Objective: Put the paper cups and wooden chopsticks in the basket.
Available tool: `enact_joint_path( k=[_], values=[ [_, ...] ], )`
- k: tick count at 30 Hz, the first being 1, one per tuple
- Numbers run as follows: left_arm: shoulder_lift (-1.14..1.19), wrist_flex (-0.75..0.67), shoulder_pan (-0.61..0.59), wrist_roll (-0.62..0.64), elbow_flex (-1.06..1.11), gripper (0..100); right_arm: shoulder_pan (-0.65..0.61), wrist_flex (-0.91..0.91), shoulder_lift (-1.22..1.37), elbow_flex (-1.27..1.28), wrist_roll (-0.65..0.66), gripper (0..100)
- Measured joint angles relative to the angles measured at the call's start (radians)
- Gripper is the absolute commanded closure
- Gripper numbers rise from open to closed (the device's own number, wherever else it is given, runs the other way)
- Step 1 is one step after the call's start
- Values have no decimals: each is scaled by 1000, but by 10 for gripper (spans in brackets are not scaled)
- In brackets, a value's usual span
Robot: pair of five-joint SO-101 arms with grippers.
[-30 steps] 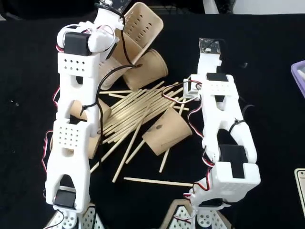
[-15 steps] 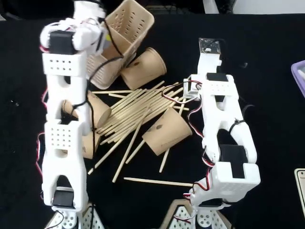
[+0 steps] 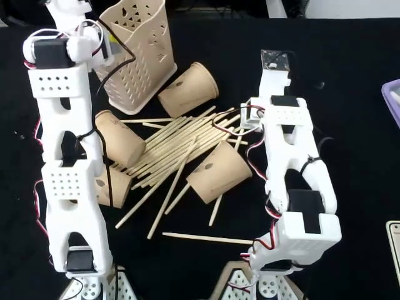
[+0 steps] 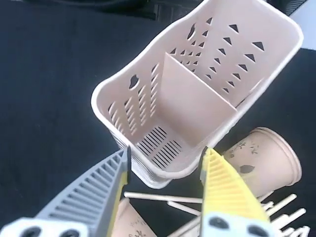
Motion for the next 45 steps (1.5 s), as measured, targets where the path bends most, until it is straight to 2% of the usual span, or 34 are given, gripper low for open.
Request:
enact_joint_path(
  k=[13,25,33,39,41,44,45],
  values=[
    [-6,2,0,161,8,760,0,0,0,0,0,858],
    [-3,6,-3,173,-72,762,0,0,0,0,0,858],
    [-3,6,-3,180,15,761,0,0,0,0,0,858],
    [-3,6,-3,267,121,766,0,0,0,0,0,858],
    [-3,6,14,272,163,803,0,0,0,0,0,858],
    [-3,5,60,247,183,966,0,0,0,0,0,858],
    [-3,5,71,219,183,977,0,0,0,0,0,858]
  ],
)
